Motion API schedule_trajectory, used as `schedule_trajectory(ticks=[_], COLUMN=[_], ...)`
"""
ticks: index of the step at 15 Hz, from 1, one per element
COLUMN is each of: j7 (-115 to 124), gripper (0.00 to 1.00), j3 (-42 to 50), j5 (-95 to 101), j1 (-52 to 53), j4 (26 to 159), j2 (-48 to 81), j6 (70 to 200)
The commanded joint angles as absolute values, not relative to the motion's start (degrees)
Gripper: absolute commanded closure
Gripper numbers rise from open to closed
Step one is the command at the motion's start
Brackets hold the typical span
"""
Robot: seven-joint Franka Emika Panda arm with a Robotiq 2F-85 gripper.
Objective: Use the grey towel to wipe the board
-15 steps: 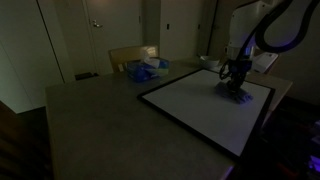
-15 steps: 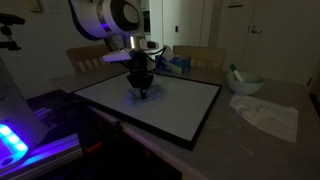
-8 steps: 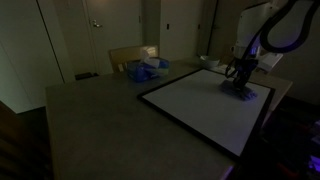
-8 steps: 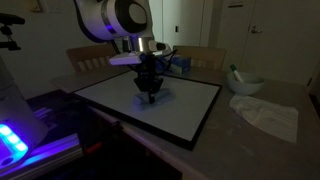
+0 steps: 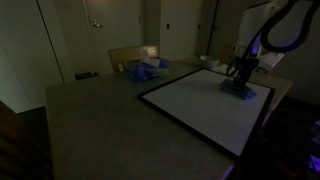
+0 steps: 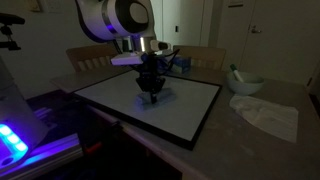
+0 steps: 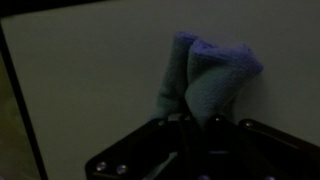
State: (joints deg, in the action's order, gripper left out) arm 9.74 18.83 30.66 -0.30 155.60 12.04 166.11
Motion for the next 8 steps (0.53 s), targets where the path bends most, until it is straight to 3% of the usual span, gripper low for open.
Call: schedule_trajectory(ticks=[1, 8], j7=[10.7, 10.8], gripper=[0.98, 0.98], j3=[22.4, 28.7], j5=[35.3, 42.4], j1=[0.3, -0.8], j4=[153.7, 151.5], j2=[14.1, 17.4], j6=[167.3, 170.3])
